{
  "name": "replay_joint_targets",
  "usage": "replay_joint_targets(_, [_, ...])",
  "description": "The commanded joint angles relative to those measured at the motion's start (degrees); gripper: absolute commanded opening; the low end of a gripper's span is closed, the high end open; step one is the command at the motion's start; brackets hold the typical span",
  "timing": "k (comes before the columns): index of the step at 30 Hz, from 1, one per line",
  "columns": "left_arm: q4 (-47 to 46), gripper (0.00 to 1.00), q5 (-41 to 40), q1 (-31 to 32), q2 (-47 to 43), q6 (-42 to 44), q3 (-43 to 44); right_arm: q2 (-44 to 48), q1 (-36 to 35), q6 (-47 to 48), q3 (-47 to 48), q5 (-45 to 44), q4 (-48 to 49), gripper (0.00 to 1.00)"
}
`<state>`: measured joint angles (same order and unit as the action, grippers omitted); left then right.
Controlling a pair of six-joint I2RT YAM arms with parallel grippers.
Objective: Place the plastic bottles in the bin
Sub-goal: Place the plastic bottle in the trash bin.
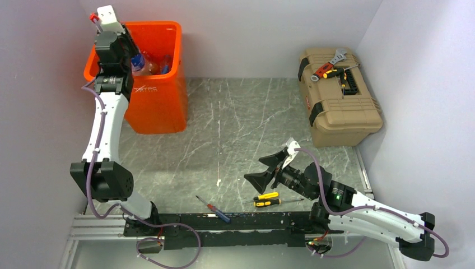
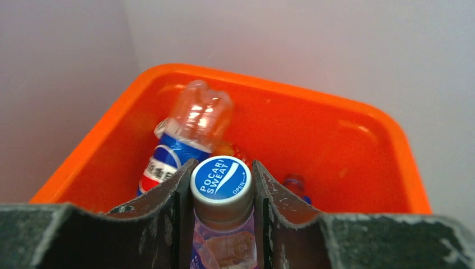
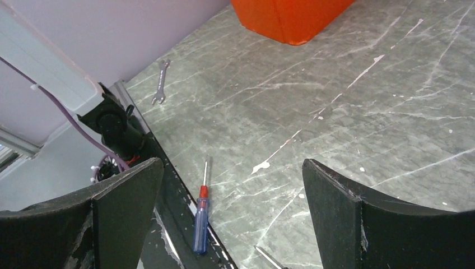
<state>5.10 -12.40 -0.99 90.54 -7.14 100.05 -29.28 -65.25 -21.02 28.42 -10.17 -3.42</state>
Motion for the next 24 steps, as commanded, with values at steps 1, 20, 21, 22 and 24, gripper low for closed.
replay_joint_targets(1, [4.06,0.17,-3.65,-0.95,-2.47,0.0,0.84,0.04,-0.22,1.44,3.42,-2.61,-0.07,1.0])
replay_joint_targets(20, [22.02,0.99,7.74,13.97,-18.67,-1.94,5.38,-1.87,-0.22,6.43,12.7,-12.1,-6.52,1.0])
replay_joint_targets(21, [24.76,1.0,7.65,16.62,-18.9,-0.99,6.39,-2.15,-0.22,6.58,13.14,-12.99,-6.82,1.0])
replay_joint_targets(22, [26.94,0.99,6.37,19.39,-18.99,-0.42,7.28,-2.38,-0.22,6.58,13.49,-13.7,-7.24,1.0])
replay_joint_targets(24, [30.21,0.99,4.21,25.46,-19.12,0.91,7.52,-2.89,-0.22,6.68,14.4,-15.95,-7.82,1.0])
